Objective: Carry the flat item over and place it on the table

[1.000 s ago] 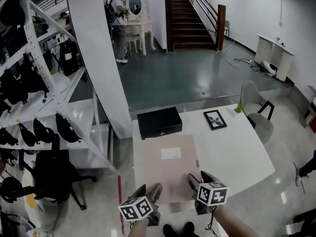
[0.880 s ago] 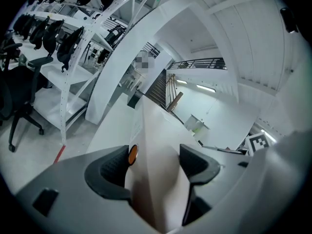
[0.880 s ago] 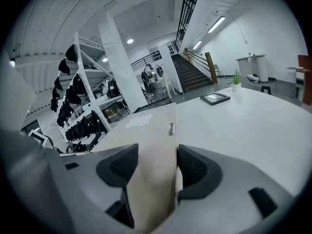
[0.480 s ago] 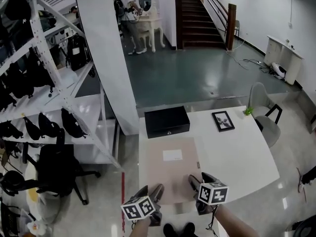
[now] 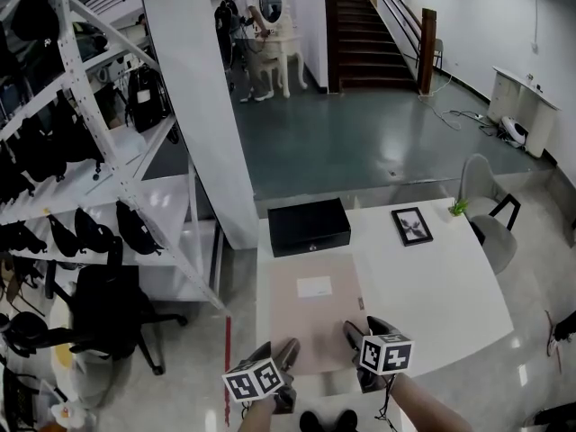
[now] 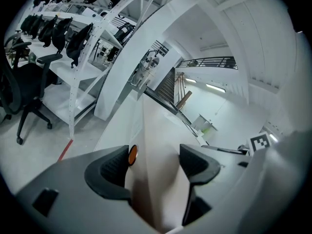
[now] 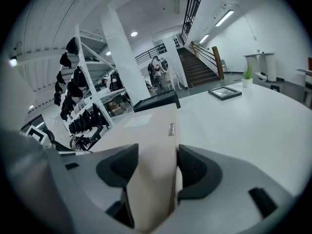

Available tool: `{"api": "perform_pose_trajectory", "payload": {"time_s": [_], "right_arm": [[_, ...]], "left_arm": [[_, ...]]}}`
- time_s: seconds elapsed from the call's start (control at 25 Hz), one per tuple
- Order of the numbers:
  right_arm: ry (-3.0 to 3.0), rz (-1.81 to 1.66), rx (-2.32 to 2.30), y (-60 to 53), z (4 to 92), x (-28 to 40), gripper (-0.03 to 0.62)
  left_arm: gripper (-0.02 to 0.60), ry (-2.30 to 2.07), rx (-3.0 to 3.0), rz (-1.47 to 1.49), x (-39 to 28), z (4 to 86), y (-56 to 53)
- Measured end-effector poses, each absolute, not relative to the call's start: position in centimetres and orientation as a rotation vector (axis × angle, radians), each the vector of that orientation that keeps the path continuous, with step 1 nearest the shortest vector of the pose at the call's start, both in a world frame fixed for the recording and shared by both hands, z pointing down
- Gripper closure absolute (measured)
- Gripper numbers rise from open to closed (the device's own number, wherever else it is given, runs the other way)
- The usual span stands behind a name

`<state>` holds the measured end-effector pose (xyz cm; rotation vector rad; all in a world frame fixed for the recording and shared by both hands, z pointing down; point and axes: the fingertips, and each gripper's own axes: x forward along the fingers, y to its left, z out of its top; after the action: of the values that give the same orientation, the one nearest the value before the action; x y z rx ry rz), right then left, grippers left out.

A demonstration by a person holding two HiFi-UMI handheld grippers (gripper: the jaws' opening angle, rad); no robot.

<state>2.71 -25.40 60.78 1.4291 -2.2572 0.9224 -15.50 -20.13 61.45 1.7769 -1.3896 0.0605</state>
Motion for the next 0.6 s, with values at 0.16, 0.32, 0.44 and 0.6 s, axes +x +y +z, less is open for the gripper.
{"api": "perform_pose_trajectory", "payload": {"time_s": [0.16, 0.32, 0.44, 0.6], "right_arm": [[-2.254, 0.902, 1.434, -25.68, 60.92, 2.52, 0.348], [-2.245, 0.888, 1.449, -25.87, 61.20, 2.44, 0.341], [-2.240, 0.886, 1.463, -25.84, 61.36, 2.54, 0.341], [-2.240, 0.889, 1.469, -25.89, 61.44, 2.51, 0.339]], "left_arm": [[0.276, -1.382, 1.761, 0.063, -15.60, 61.83, -20.36], [0.276, -1.398, 1.765, 0.101, -15.86, 62.44, -20.51], [0.276, -1.427, 1.790, 0.144, -15.80, 62.22, -20.64], [0.276, -1.427, 1.797, 0.148, -15.83, 62.19, -20.80]]}}
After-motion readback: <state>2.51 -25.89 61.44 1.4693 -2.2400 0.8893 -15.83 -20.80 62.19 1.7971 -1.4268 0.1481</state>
